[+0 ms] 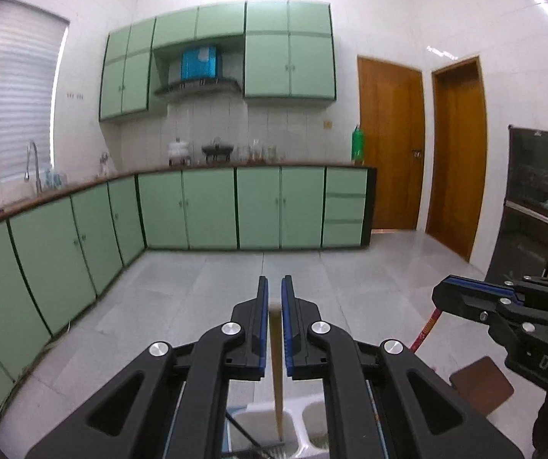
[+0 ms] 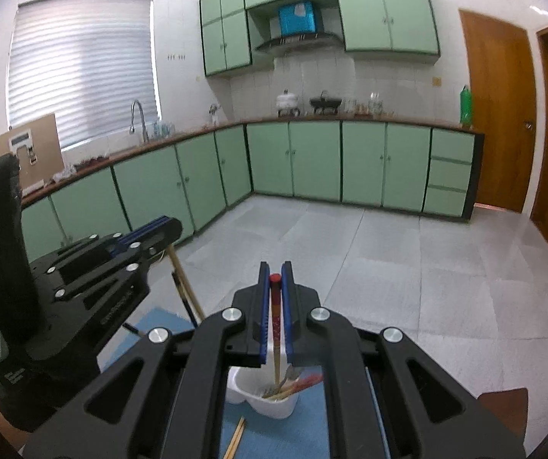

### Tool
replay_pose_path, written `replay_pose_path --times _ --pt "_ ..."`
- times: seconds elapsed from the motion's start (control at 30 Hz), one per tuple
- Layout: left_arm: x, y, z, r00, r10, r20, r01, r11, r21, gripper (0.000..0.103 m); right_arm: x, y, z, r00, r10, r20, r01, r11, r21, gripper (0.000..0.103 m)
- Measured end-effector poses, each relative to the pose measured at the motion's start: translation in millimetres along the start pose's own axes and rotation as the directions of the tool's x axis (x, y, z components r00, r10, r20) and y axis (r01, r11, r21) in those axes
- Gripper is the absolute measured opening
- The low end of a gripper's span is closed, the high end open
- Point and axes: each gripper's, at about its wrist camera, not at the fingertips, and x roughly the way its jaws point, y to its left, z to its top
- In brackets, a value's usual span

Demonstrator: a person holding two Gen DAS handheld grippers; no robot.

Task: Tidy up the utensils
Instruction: 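Lift both chopsticks over the white holder and open both tools to drop them, then move both tools back to the last two chopsticks on the mat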

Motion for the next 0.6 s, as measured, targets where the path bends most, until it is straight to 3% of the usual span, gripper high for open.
replay_pose_path --times 0.1,0.2,0.27,0.4,0.47,0.53,0.6 --pt "2.8 3.0 -8.0 0.999 -0.006 -0.035 0.006 1.000 0.003 0.010 7.1 8.2 -9.7 0.999 0.001 -0.034 -0.001 1.000 -0.021 0.006" --pt "-7.3 5.9 -14.4 0.999 -0.020 -0.045 0.020 1.000 -0.006 0.024 3.9 13.2 -17.9 0.999 -0.014 -0.037 0.013 0.999 -0.033 0.009" --pt "-16.0 7.7 -16.7 0.999 -0.013 -0.050 0.012 1.000 -0.009 0.038 -6.6 12.6 -22.9 0.999 -0.030 -0.018 0.030 0.999 -0.019 0.032" --pt "-43.0 13.1 -27.3 0.998 -0.022 -0.058 0.020 0.999 -0.027 0.055 -35.8 10.3 -36.4 0.997 -0.076 0.025 0.076 0.997 -0.011 0.049" --pt "-57.4 15.0 -35.1 0.998 -0.022 -0.059 0.020 0.999 -0.031 0.064 -50.5 7.0 -47.3 0.994 -0.099 0.041 0.099 0.995 -0.003 0.068" --pt "-71.4 15.4 -45.4 0.997 -0.024 -0.070 0.021 0.999 -0.044 0.074 -64.9 4.0 -61.1 0.994 -0.094 0.050 0.094 0.996 0.010 0.075" --pt "-87.7 16.9 -63.0 0.996 -0.042 -0.083 0.036 0.997 -0.071 0.078 -79.6 3.3 -80.2 0.995 -0.082 0.047 0.081 0.996 0.026 0.082"
